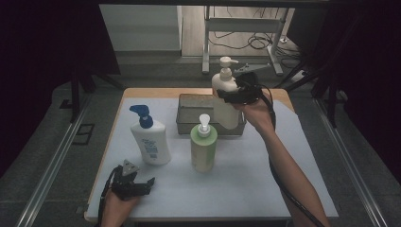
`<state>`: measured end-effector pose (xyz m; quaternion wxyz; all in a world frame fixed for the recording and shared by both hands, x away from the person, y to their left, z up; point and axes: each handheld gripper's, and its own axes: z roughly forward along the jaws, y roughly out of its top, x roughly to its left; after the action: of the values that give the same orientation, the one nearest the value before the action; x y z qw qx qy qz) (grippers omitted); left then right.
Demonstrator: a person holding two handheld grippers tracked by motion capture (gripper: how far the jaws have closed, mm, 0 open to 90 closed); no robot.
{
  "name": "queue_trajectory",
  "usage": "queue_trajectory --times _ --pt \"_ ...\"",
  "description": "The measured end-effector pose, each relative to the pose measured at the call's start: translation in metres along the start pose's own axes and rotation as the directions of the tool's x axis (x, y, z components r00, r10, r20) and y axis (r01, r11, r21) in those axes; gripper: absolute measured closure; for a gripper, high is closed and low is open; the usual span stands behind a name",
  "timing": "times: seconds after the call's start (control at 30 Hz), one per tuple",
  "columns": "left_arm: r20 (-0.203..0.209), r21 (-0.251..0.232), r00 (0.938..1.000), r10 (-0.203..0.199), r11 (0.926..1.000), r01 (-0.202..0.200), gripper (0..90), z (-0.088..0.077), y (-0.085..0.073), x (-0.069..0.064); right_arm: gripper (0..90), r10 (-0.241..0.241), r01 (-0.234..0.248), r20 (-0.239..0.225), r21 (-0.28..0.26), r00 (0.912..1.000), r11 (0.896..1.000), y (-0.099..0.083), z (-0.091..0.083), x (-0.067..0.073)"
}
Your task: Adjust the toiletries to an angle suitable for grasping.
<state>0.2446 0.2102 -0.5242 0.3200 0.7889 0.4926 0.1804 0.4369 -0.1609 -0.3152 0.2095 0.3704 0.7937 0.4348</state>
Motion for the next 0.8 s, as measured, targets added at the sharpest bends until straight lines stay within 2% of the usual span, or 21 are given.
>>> queue_trajectory --times 0.53,0.8 --pt "0.001 0.001 1.0000 0.001 1.0000 -0.001 12.6 0.000 0.000 0.000 36.6 -0.002 0.002 0.003 -0.009 1.0000 1.000 0.015 0.031 0.002" --pt "0.002 0.000 1.0000 0.000 1.0000 0.000 12.6 0.000 0.000 0.000 36.6 0.007 -0.007 0.003 -0.018 1.0000 1.000 0.016 0.048 0.004"
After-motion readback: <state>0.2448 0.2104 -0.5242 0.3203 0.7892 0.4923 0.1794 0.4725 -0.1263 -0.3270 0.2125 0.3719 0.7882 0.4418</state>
